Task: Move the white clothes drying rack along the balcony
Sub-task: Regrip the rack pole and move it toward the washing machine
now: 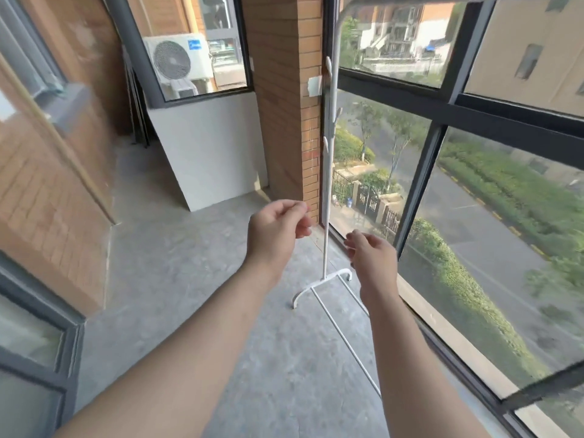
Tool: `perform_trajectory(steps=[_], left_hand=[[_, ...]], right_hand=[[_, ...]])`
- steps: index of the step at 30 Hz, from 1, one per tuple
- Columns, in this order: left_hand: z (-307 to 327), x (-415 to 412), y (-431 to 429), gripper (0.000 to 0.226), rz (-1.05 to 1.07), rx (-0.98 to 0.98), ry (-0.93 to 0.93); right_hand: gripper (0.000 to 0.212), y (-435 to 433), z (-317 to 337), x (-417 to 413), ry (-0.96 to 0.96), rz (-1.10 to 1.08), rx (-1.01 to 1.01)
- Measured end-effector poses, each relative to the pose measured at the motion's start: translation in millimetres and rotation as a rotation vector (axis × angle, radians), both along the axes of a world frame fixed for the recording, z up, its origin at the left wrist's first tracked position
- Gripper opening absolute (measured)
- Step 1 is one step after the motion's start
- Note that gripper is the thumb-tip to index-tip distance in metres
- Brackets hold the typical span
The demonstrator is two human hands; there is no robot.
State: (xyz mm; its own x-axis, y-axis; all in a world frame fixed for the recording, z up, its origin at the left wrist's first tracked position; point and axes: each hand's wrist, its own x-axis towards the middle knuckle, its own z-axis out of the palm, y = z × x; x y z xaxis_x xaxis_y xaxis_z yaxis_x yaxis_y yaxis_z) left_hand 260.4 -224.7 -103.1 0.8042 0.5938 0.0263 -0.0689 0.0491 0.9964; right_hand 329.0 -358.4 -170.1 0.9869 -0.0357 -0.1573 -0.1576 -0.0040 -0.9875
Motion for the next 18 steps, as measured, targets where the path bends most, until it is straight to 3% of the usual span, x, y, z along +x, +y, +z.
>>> perform_trajectory(steps=[5, 18], left_hand=[[-8, 61, 64, 0.018, -0.021, -0.056, 0.042], [-9, 302, 239, 0.021, -0.357, -0.059, 0.090]], right_hand=[[0.023, 63, 9, 59, -0.025, -0.020, -0.025], [0.018, 216, 21, 262, -0.092, -0.297, -0.045]])
